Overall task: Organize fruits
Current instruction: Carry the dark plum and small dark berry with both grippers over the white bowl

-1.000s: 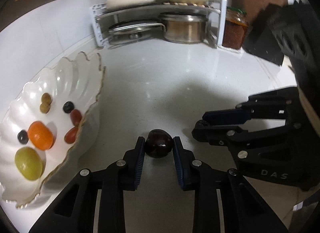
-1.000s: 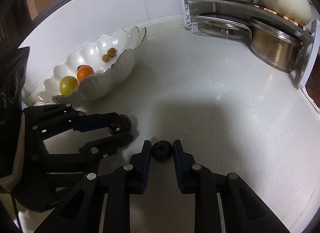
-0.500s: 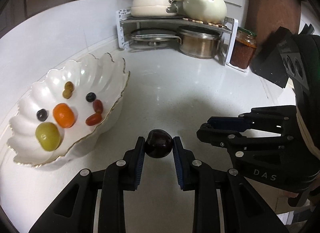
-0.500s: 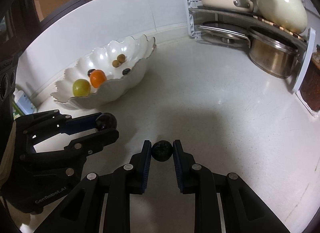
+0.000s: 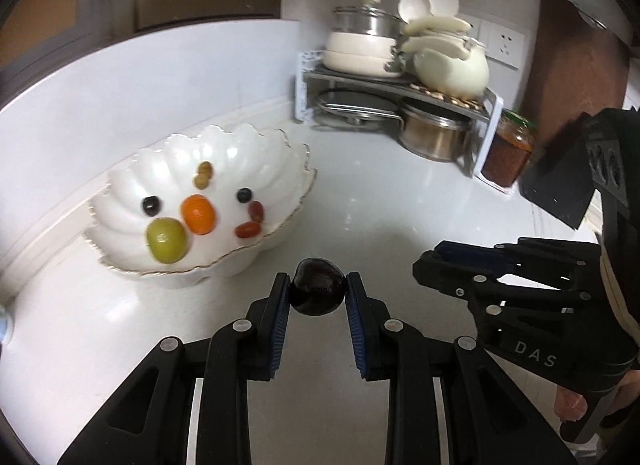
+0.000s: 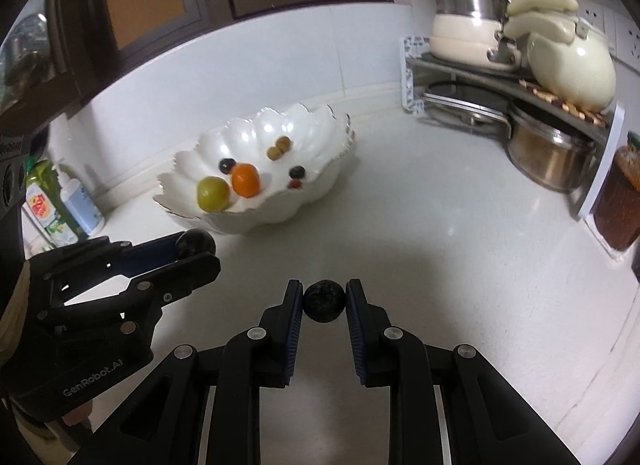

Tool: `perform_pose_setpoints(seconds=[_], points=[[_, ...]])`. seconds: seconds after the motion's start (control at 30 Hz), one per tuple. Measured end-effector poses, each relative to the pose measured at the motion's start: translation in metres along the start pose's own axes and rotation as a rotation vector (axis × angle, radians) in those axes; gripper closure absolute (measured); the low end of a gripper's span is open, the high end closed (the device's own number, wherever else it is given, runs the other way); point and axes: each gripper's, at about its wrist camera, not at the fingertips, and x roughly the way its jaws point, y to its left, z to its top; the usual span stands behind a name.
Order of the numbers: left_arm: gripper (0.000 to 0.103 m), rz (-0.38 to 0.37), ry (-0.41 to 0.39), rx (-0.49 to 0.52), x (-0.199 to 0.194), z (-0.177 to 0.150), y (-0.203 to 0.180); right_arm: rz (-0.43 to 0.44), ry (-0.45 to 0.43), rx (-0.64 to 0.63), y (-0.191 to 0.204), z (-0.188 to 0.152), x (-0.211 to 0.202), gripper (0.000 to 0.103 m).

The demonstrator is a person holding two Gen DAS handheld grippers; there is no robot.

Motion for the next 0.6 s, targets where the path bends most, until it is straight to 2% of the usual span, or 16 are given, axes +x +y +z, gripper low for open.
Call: perform_pose_setpoints(seconds=[0.37,0.6], points=[[0.075,0.102,-0.052,-0.114,-0.042,0.0,0.02,0.033,-0.063,-0.047,0.024,0.016,-0.023,0.079],[0.075,0.16,-0.091,-0.146,-0.063,0.006,0.032,0.048,-0.11,-0.062,0.036,0.032,-0.033,0.079]])
